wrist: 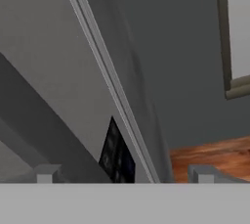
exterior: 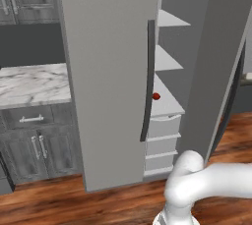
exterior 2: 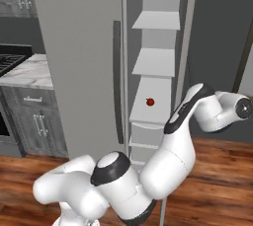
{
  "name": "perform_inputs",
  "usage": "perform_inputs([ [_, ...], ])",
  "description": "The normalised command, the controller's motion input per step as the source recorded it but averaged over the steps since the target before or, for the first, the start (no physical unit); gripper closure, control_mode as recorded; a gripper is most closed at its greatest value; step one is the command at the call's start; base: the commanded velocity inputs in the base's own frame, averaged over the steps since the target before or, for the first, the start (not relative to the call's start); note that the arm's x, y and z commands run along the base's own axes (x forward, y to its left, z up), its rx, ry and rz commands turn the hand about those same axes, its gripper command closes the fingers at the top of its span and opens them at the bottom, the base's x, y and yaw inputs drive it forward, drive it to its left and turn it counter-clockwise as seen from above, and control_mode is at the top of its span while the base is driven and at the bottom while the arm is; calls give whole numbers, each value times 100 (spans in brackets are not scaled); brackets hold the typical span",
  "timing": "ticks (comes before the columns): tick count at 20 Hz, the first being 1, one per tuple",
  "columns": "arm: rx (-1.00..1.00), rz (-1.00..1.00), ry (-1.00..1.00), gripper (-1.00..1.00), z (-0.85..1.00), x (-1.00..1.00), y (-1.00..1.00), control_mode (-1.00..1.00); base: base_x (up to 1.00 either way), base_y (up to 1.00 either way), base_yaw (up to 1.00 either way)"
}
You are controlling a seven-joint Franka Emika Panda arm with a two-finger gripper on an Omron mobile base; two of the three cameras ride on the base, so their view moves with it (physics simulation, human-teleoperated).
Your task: Pick up the frozen steak from the freezer, place it on any shelf in the fridge, and close the fridge and freezer doors when done.
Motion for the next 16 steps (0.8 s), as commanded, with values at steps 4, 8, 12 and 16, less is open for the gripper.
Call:
perform_inputs([
  [4, 0, 17, 4, -100, 0, 31, 59, -100, 0, 0, 0],
  [8, 0, 23, 5, -100, 0, 35, 74, -100, 0, 0, 0],
  [12, 0, 23, 5, -100, 0, 41, 79, -100, 0, 0, 0],
  [16, 0, 20, 1, -100, 0, 42, 99, -100, 0, 0, 0],
])
